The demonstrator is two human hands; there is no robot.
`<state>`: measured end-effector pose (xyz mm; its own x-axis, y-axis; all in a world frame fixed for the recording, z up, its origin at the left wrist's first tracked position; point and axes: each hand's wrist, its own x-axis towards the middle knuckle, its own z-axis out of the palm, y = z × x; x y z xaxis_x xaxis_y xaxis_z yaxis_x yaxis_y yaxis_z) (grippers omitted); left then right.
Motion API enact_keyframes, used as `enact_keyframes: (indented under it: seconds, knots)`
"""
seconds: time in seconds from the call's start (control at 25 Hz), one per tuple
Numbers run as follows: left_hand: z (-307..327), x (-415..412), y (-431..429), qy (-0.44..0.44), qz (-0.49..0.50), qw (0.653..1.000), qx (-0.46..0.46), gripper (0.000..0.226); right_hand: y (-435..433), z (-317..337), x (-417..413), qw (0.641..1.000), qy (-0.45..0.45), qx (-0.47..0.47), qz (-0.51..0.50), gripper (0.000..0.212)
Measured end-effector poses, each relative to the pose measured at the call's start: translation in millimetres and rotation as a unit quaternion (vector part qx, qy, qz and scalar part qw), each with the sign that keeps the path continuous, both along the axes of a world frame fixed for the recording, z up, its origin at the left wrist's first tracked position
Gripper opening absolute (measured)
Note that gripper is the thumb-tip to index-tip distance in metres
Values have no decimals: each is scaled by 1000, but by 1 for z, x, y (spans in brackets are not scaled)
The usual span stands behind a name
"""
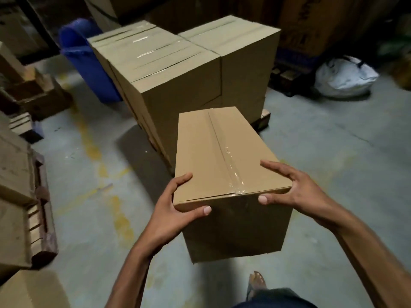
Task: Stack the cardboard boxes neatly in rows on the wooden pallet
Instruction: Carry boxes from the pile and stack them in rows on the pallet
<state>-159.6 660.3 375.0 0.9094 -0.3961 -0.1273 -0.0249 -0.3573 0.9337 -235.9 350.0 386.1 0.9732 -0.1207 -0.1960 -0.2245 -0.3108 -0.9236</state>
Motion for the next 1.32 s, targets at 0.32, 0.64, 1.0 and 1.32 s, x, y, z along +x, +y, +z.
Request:
enact_keyframes:
  seconds: [0.32, 0.64, 1.0, 1.32]
  knots:
    - [19, 74, -203, -40, -103, 993, -37, 60, -162, 10, -2, 984, -55, 34, -167, 90]
    - [10, 195, -357, -84, -154, 983, -60, 65, -271, 7, 73, 952, -108, -29, -285, 78]
    - [54, 353, -548, -41, -214, 971, -101, 66, -423, 62, 202, 909, -132, -84, -387, 75]
    - [66, 473, -738, -48, -221, 974, -24, 54, -595, 42, 323, 866, -130, 5, -483, 54]
